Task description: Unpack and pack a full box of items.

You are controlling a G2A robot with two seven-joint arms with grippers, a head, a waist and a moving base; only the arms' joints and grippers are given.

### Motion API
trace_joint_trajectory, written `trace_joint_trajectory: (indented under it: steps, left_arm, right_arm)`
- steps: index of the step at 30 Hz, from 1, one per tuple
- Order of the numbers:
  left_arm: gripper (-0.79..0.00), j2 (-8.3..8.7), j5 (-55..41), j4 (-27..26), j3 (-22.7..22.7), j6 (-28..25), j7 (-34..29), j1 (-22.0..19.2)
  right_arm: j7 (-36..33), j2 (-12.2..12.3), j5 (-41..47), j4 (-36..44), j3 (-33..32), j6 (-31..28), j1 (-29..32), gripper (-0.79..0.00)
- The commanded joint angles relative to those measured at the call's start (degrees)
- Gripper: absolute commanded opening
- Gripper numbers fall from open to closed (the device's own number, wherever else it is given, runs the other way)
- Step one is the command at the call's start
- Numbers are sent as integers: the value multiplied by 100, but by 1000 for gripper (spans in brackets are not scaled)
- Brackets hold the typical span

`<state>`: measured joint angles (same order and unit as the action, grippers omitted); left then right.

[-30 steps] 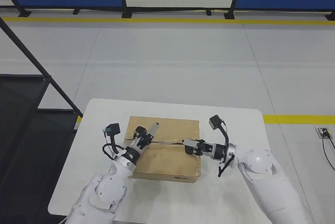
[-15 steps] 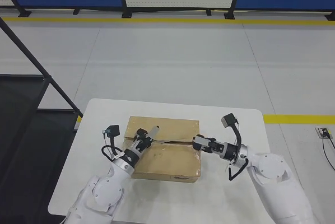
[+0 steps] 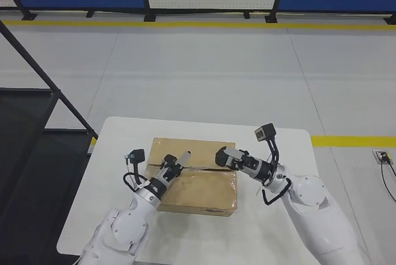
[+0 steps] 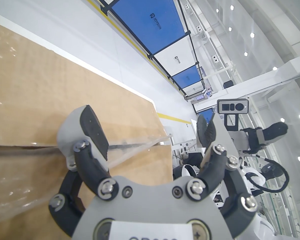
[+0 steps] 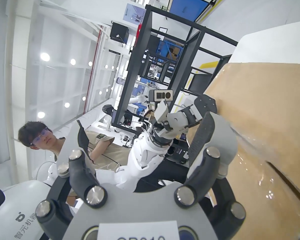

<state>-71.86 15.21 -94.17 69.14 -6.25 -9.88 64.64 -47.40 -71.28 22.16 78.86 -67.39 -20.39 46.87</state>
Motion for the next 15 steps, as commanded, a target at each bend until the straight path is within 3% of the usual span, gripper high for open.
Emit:
trace_joint_trajectory:
  steps: [1,5,9,15]
  left_arm:
    - [0,-6,1,3,-3,-4,-6,4]
    - [0,-19,-5,2,-3,-23,-9,15]
    - [0,-30,-15,5,3,-49,-19,20]
    - [0,-45,-5,9,16,-57,-32,26]
  right_arm:
    - [110,-29,9,-143,85,128,-134,0]
    - [125,-92,-168,-444,370,605,-471,0]
    - [577,-157,-520,-662,588,851,-648,0]
    - [-102,-185,-565,-877,797,1164,-867,0]
